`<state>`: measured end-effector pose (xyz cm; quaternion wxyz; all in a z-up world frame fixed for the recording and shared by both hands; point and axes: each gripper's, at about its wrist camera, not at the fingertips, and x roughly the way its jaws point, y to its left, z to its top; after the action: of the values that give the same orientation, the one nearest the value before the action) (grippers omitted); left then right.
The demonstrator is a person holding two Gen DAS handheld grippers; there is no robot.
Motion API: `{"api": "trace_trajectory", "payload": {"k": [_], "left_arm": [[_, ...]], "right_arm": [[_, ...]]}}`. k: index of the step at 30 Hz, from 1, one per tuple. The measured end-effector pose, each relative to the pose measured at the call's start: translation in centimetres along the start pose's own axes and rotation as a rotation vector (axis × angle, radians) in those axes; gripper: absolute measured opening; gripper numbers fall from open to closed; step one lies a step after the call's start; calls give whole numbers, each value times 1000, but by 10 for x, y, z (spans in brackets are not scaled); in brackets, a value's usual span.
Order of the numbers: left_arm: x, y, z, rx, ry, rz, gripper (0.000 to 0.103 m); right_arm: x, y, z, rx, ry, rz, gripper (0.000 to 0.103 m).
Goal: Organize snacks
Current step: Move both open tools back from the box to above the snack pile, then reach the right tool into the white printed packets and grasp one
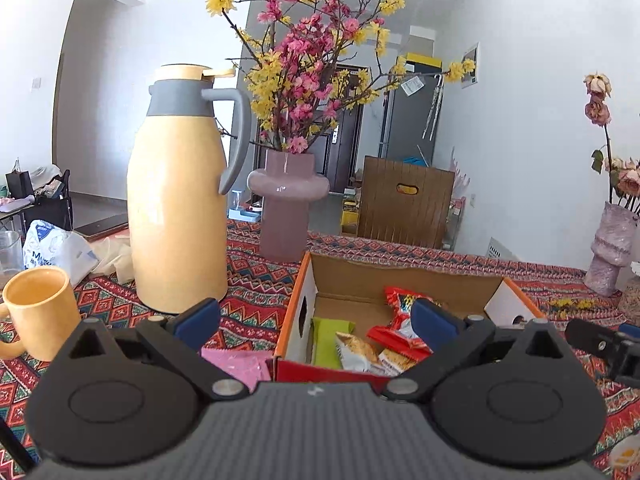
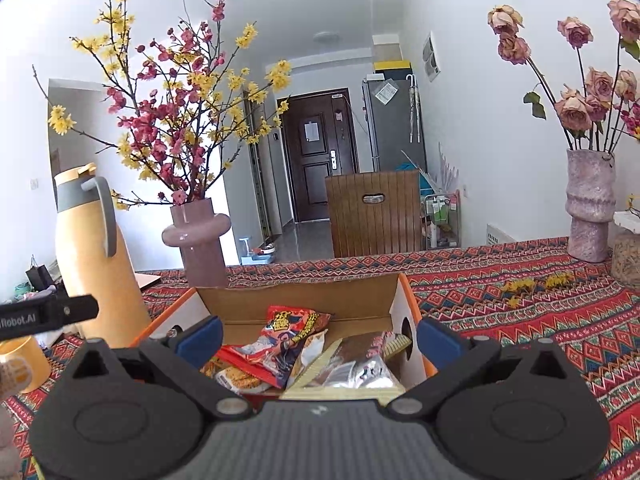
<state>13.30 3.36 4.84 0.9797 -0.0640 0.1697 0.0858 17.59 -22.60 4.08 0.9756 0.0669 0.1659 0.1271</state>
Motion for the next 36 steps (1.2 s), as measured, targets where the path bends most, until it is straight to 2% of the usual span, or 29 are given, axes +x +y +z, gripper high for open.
{"api": "trace_trajectory", "payload": {"k": [10, 19, 23, 36], "left_arm": [[-6, 23, -51, 12, 81, 54, 103], [-14, 35, -75, 18, 68, 80, 103], [-16, 35, -77, 21, 46, 64, 103], [-11, 36, -81, 12, 69, 52, 103]], "right_arm": [[-18, -4, -34, 35, 81, -1, 103], [-29, -5, -59, 68, 141, 0, 103], [-34, -2, -70, 69, 161, 5, 103], [-42, 8, -88, 59, 204, 12, 103]]}}
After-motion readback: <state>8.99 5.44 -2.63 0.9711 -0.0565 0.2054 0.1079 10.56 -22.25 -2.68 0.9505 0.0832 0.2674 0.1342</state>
